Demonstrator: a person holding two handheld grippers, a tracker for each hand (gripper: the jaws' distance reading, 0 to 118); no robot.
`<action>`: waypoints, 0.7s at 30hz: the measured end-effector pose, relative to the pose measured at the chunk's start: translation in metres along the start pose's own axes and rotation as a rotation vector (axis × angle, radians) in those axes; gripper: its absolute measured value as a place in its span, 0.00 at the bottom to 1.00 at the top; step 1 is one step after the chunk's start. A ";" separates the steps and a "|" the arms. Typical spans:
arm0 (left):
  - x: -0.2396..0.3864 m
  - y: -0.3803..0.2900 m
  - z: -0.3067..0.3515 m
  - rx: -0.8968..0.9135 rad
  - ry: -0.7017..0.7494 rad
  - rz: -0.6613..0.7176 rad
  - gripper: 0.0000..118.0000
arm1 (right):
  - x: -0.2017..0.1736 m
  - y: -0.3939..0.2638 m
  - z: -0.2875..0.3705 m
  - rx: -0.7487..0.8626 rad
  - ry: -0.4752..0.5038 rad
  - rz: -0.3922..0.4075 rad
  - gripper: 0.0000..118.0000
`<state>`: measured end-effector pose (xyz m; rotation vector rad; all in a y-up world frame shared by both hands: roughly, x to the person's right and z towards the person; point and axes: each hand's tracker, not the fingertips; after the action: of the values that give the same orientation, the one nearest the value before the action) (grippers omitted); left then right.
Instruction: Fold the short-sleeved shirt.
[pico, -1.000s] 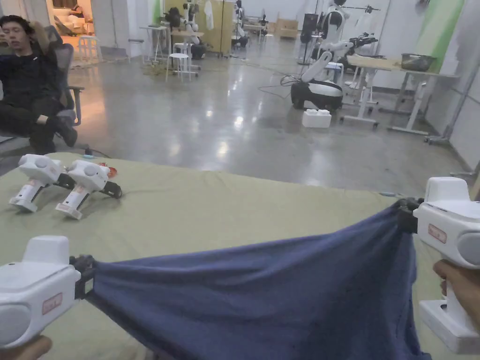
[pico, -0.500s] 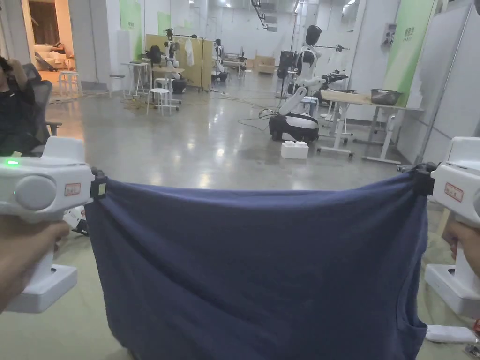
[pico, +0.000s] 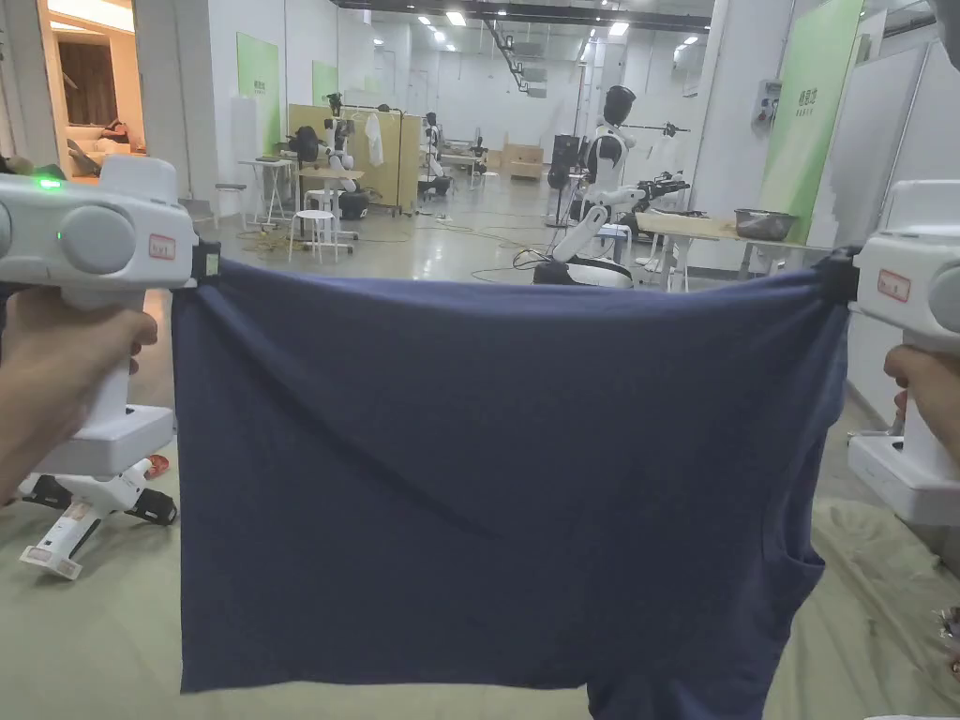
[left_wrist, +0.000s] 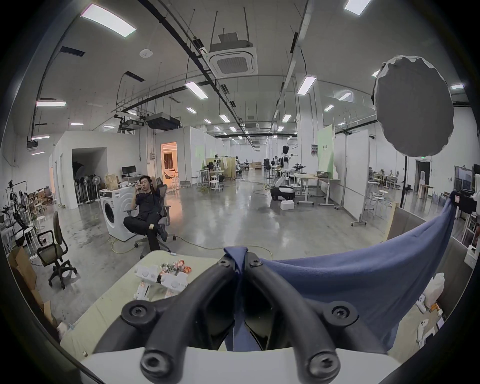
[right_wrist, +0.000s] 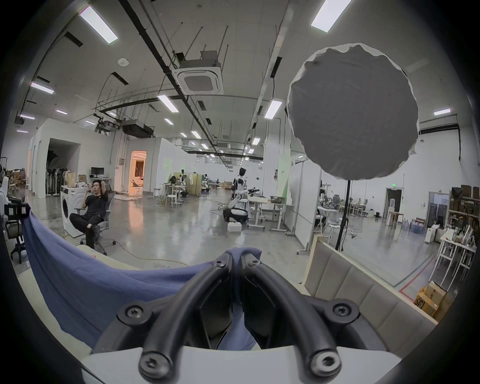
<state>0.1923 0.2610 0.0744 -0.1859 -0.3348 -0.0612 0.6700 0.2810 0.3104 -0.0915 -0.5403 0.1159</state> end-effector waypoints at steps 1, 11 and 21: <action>0.001 0.006 0.000 0.018 0.000 -0.004 0.01 | 0.001 0.006 -0.001 0.009 -0.007 -0.001 0.03; 0.008 -0.022 0.006 0.033 -0.019 -0.025 0.01 | 0.007 -0.017 0.014 0.018 -0.025 -0.008 0.03; -0.003 -0.184 0.054 -0.109 -0.063 0.043 0.01 | -0.003 -0.148 0.082 -0.135 0.004 0.015 0.03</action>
<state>0.1558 0.0913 0.1552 -0.3035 -0.3906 -0.0310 0.6378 0.1384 0.3960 -0.2278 -0.5436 0.0940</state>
